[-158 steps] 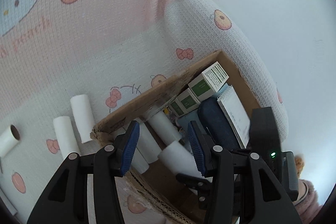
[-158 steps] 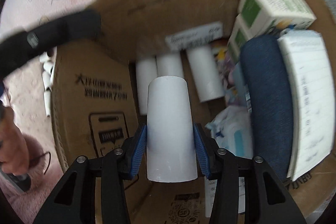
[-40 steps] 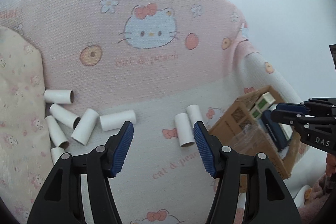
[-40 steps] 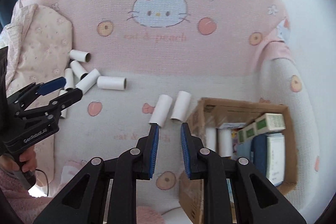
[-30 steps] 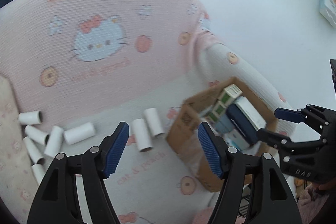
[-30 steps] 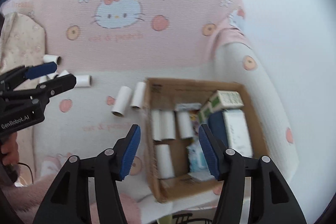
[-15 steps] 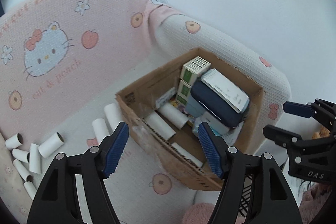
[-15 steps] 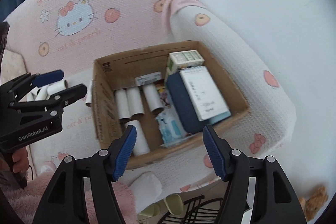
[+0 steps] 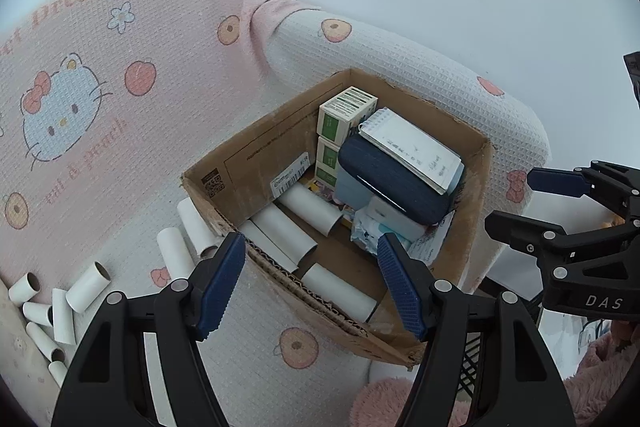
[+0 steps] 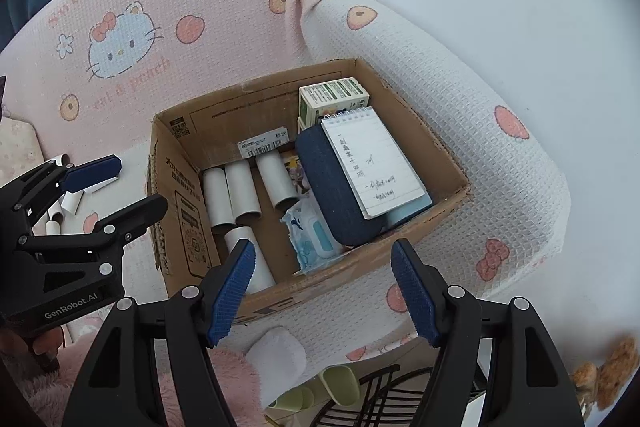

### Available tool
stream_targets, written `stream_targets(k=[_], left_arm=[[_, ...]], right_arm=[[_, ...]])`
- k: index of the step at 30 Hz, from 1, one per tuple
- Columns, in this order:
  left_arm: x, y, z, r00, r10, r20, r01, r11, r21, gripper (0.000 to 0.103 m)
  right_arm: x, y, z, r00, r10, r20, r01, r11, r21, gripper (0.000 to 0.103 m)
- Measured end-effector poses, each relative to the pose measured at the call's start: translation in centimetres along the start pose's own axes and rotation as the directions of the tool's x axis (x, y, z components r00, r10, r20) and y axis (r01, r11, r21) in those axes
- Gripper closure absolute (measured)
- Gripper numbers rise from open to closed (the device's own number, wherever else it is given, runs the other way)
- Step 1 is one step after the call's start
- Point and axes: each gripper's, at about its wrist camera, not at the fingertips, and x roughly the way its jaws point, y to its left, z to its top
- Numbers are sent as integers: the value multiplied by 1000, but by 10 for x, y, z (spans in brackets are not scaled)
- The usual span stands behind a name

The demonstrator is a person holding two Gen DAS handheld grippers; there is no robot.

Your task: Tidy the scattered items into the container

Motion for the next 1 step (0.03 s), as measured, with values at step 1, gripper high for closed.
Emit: stream_targets(k=[1], left_arm=[[0,1,0,1000,7,-3,-7,1000,-3,31]], right_arm=[[1,0,0,1000,1,-1,-1,1000,0,34]])
